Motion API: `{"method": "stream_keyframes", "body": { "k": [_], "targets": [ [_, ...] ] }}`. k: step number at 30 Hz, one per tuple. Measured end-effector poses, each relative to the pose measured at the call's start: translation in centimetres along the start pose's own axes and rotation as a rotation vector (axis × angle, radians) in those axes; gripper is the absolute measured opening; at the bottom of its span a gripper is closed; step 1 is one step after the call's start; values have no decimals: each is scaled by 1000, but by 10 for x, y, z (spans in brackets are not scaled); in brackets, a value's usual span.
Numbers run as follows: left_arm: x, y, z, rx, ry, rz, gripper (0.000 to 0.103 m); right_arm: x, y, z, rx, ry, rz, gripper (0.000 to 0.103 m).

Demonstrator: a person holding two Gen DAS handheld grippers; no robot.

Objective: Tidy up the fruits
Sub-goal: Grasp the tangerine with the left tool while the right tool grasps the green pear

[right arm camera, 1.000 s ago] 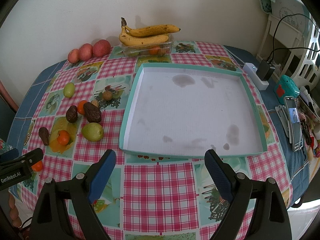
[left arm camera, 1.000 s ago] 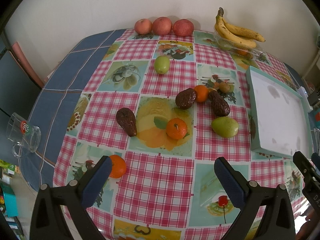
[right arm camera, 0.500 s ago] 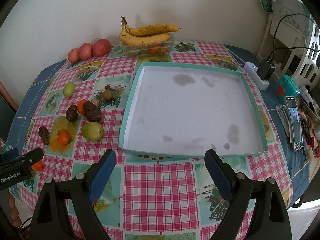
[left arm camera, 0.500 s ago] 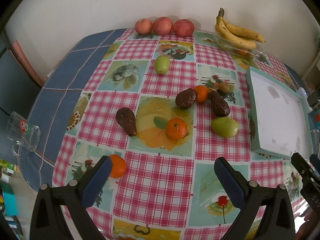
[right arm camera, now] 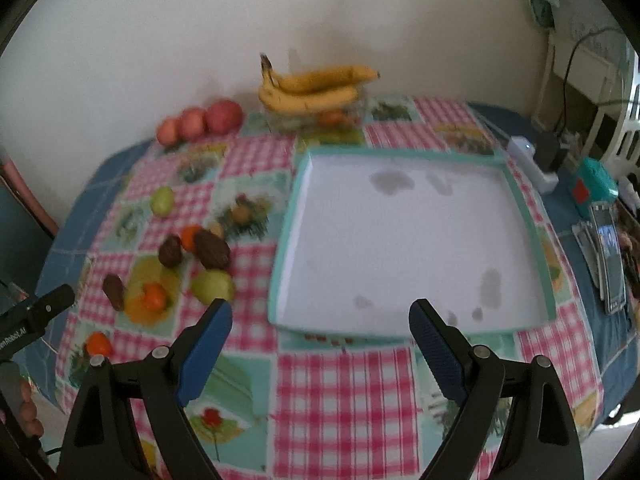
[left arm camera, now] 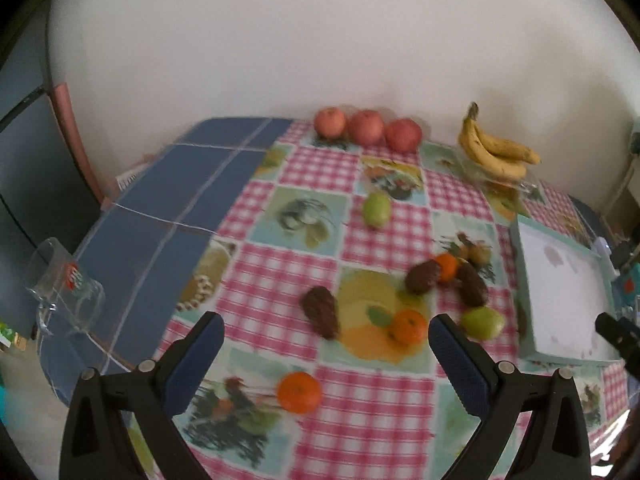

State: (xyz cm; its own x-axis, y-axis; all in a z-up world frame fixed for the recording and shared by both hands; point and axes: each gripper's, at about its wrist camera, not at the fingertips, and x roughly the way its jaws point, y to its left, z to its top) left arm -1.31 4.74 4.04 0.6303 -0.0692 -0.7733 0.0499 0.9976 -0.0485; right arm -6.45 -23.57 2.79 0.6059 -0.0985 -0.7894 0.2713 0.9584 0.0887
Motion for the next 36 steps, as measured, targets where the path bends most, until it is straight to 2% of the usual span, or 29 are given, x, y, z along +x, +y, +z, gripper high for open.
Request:
{"method": "stream_keyframes", "body": {
  "k": [4, 7, 11, 13, 18, 27, 34, 36],
  "targets": [
    [4, 13, -10, 26, -48, 27, 103, 5, 17, 7, -42, -5, 66, 90],
    [14, 13, -21, 68, -26, 37, 103, 12, 34, 8, -90, 9, 113, 90],
    [35, 18, -35, 36, 92, -94, 103, 26, 59, 8, -168, 16, 131, 90],
    [43, 20, -39, 26, 120, -118, 103, 33, 66, 8, -195, 33, 129, 90],
    [58, 21, -45, 30, 182, -83, 103, 58, 83, 8, -258, 99, 106, 90],
    [84, 22, -58, 22, 280, -91, 103, 104, 110, -9, -350, 221, 85, 90],
    [98, 29, -64, -25, 322, -84, 100, 133, 117, -21, -367, 310, 68, 90],
    [98, 32, -62, -37, 318, -76, 97, 139, 116, -21, -352, 327, 70, 90]
  ]
}}
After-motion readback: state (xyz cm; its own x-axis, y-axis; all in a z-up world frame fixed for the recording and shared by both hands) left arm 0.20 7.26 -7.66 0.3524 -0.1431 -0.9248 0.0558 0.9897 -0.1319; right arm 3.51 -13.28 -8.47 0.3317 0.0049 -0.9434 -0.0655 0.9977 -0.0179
